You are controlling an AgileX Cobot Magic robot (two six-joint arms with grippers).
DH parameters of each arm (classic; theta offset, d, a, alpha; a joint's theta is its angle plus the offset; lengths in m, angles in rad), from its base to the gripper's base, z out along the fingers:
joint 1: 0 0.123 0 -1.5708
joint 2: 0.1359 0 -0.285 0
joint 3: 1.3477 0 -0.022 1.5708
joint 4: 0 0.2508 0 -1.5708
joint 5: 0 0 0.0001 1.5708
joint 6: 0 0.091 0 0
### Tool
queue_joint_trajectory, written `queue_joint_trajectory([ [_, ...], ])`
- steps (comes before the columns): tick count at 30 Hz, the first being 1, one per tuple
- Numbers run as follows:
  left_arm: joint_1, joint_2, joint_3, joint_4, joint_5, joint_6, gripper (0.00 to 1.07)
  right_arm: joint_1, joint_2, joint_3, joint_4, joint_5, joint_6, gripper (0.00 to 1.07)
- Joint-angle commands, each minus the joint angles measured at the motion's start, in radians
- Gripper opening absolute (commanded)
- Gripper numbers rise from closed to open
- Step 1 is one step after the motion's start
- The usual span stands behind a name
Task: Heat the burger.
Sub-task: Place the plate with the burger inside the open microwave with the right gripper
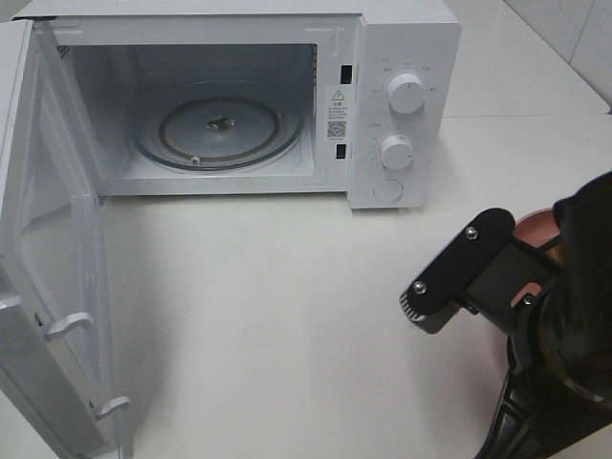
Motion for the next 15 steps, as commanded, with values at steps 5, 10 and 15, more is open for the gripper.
queue_joint_trajectory([
  [5,0.001,-0.018,0.002,0.0,-0.008,0.0,0.98,0.067,-0.007,0.005,-0.053,0.054,0.015,0.0],
  [10,0.001,-0.018,0.002,0.0,-0.008,0.0,0.98,0.093,-0.007,0.005,-0.074,0.075,0.019,0.0],
  [15,0.001,-0.018,0.002,0.0,-0.008,0.0,0.98,0.093,-0.007,0.005,-0.102,0.079,0.014,0.0],
])
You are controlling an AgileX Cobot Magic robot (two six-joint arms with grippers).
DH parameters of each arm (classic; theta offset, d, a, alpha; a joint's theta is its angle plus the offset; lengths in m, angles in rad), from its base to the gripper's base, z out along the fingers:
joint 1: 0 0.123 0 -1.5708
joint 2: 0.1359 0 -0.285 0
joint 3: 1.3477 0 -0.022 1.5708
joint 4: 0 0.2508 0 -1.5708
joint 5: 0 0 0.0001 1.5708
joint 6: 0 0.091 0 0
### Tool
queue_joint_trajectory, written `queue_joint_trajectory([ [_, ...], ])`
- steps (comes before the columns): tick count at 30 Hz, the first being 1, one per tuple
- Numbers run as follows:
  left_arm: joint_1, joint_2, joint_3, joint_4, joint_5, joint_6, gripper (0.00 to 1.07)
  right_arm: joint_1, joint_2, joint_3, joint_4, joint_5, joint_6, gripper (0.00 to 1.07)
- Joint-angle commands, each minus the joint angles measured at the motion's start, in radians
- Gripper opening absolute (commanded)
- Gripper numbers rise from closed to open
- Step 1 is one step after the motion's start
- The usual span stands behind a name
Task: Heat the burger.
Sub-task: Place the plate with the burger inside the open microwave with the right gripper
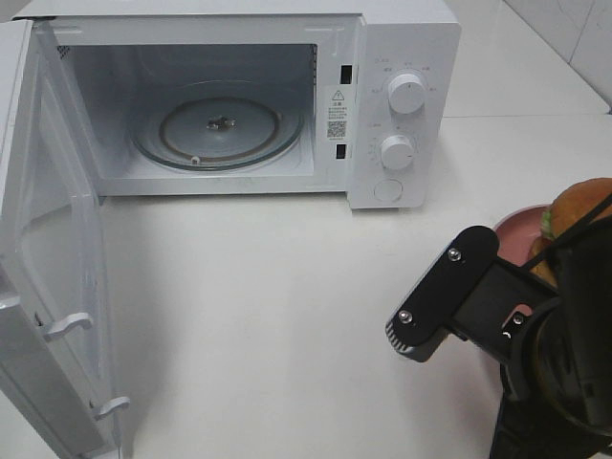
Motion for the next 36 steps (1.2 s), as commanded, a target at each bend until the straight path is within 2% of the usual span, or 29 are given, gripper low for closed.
queue_joint_trajectory([
  [1,0.001,-0.018,0.002,0.0,-0.008,0.0,0.98,0.005,-0.007,0.005,-0.091,0.049,-0.017,0.0],
  [18,0.001,-0.018,0.002,0.0,-0.008,0.0,0.98,0.005,-0.007,0.005,-0.216,-0.048,-0.221,0.0],
  [26,0.001,-0.018,0.002,0.0,-0.008,0.0,0.98,0.005,-0.007,0.005,-0.24,-0.111,-0.291,0.0],
  [36,0.001,-0.018,0.002,0.0,-0.008,0.0,0.98,0.005,-0.007,0.005,-0.245,-0.228,-0.492,0.0],
])
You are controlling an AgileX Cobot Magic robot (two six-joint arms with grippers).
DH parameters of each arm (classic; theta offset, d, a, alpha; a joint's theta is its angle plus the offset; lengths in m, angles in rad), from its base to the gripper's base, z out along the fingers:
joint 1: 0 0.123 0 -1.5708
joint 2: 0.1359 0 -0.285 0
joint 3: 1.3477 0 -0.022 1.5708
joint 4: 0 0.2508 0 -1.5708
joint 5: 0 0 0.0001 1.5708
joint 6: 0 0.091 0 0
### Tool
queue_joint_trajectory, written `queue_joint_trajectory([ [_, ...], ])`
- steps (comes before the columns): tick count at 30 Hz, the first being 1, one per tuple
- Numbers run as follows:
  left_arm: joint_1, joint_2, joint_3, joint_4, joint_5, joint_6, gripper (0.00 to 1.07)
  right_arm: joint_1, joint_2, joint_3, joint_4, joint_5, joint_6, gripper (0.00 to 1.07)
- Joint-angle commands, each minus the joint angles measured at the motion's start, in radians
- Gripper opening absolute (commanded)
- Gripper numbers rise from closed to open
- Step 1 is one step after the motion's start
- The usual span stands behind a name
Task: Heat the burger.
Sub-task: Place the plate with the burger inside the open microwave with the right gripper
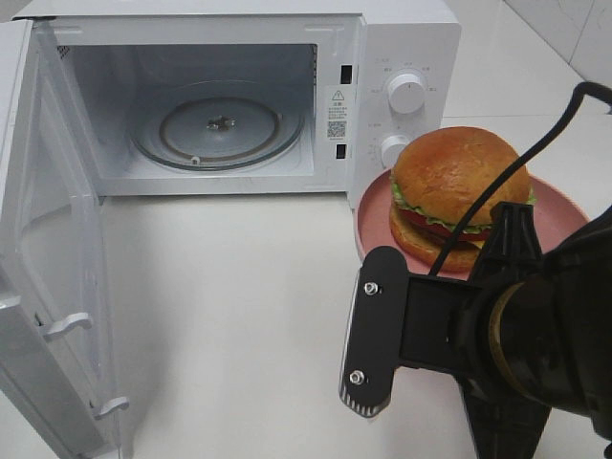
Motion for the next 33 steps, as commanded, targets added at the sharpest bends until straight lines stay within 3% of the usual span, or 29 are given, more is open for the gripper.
queue_joint_trajectory([
  [1,0.001,-0.018,0.002,0.0,-0.008,0.0,0.98,0.005,-0.007,0.0,-0.063,-0.008,-0.064,0.0],
  [28,0.001,-0.018,0.002,0.0,-0.008,0.0,0.98,0.001,-0.007,0.0,-0.12,-0.217,-0.432,0.0],
  [33,0.001,-0.018,0.002,0.0,-0.008,0.0,0.98,-0.048,-0.007,0.0,-0.095,-0.269,-0.498,0.0],
])
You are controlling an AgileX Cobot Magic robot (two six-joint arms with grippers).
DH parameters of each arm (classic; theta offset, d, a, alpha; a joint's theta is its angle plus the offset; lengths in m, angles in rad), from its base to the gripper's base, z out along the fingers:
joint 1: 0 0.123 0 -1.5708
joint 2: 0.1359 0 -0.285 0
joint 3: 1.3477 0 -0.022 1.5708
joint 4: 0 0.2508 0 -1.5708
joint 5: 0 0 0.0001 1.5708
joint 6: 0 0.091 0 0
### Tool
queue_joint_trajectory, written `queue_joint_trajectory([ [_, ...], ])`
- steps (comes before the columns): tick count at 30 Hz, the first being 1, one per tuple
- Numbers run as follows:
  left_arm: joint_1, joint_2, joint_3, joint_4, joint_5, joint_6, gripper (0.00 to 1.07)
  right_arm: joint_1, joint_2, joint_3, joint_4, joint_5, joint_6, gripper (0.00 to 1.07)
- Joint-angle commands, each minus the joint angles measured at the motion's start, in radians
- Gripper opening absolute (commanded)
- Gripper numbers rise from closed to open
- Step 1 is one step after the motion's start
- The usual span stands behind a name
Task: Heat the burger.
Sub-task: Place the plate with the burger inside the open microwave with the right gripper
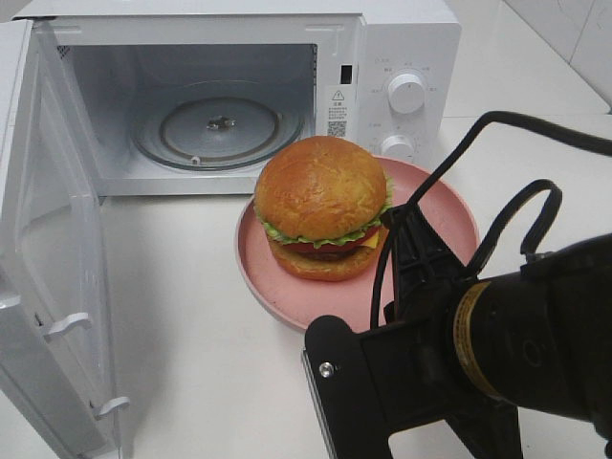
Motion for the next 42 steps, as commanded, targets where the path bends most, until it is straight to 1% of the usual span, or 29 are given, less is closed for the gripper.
queue_joint_trajectory([
  [1,0.001,-0.018,0.002,0.0,-0.008,0.0,0.98,-0.074,-0.007,-0.004,-0.009,-0.055,-0.092,0.0],
  [3,0.001,-0.018,0.002,0.0,-0.008,0.0,0.98,-0.09,-0.007,-0.004,0.001,-0.063,-0.124,0.0],
  [5,0.001,-0.018,0.002,0.0,-0.008,0.0,0.98,-0.159,-0.007,-0.006,0.071,-0.105,-0.27,0.0],
  [8,0.001,-0.018,0.002,0.0,-0.008,0.0,0.98,-0.176,-0.007,-0.006,0.091,-0.113,-0.3,0.0],
  [9,0.001,-0.018,0.002,0.0,-0.008,0.0,0.98,-0.205,-0.007,-0.006,0.118,-0.123,-0.373,0.0],
  [10,0.001,-0.018,0.002,0.0,-0.008,0.0,0.98,-0.205,-0.007,-0.006,0.118,-0.123,-0.373,0.0],
  [11,0.001,-0.018,0.002,0.0,-0.008,0.0,0.98,-0.231,-0.007,-0.006,0.145,-0.133,-0.443,0.0],
  [13,0.001,-0.018,0.002,0.0,-0.008,0.0,0.98,-0.24,-0.007,-0.006,0.152,-0.135,-0.472,0.0],
  [15,0.001,-0.018,0.002,0.0,-0.008,0.0,0.98,-0.265,-0.007,-0.006,0.2,-0.15,-0.571,0.0],
  [16,0.001,-0.018,0.002,0.0,-0.008,0.0,0.98,-0.265,-0.007,-0.006,0.2,-0.15,-0.571,0.0],
  [18,0.001,-0.018,0.002,0.0,-0.008,0.0,0.98,-0.305,-0.007,-0.006,0.279,-0.194,-0.67,0.0],
  [21,0.001,-0.018,0.002,0.0,-0.008,0.0,0.98,-0.316,-0.007,-0.006,0.302,-0.211,-0.693,0.0],
  [22,0.001,-0.018,0.002,0.0,-0.008,0.0,0.98,-0.337,-0.007,-0.006,0.342,-0.239,-0.729,0.0],
  [24,0.001,-0.018,0.002,0.0,-0.008,0.0,0.98,-0.348,-0.007,-0.006,0.361,-0.252,-0.751,0.0],
  [26,0.001,-0.018,0.002,0.0,-0.008,0.0,0.98,-0.393,-0.007,-0.006,0.437,-0.321,-0.84,0.0],
  [27,0.001,-0.018,0.002,0.0,-0.008,0.0,0.98,-0.393,-0.007,-0.006,0.437,-0.321,-0.84,0.0],
  [28,0.001,-0.018,0.002,0.0,-0.008,0.0,0.98,-0.415,-0.007,-0.006,0.476,-0.358,-0.876,0.0],
  [29,0.001,-0.018,0.002,0.0,-0.008,0.0,0.98,-0.415,-0.007,-0.006,0.476,-0.358,-0.876,0.0],
  [31,0.001,-0.018,0.002,0.0,-0.008,0.0,0.98,-0.442,-0.006,-0.006,0.547,-0.398,-0.938,0.0],
  [32,0.001,-0.018,0.002,0.0,-0.008,0.0,0.98,-0.442,-0.006,-0.006,0.547,-0.398,-0.938,0.0],
  [33,0.001,-0.018,0.002,0.0,-0.008,0.0,0.98,-0.453,-0.004,-0.006,0.59,-0.412,-0.994,0.0],
  [34,0.001,-0.018,0.002,0.0,-0.008,0.0,0.98,-0.453,-0.004,-0.006,0.59,-0.412,-0.994,0.0],
  [36,0.001,-0.018,0.002,0.0,-0.008,0.0,0.98,-0.464,-0.002,-0.006,0.661,-0.427,-1.076,0.0],
  [37,0.001,-0.018,0.002,0.0,-0.008,0.0,0.98,-0.464,-0.002,-0.006,0.661,-0.427,-1.076,0.0],
  [38,0.001,-0.018,0.002,0.0,-0.008,0.0,0.98,-0.464,-0.002,-0.006,0.704,-0.441,-1.121,0.0],
  [42,0.001,-0.018,0.002,0.0,-0.008,0.0,0.98,-0.464,-0.002,-0.006,0.718,-0.48,-1.13,0.0],
])
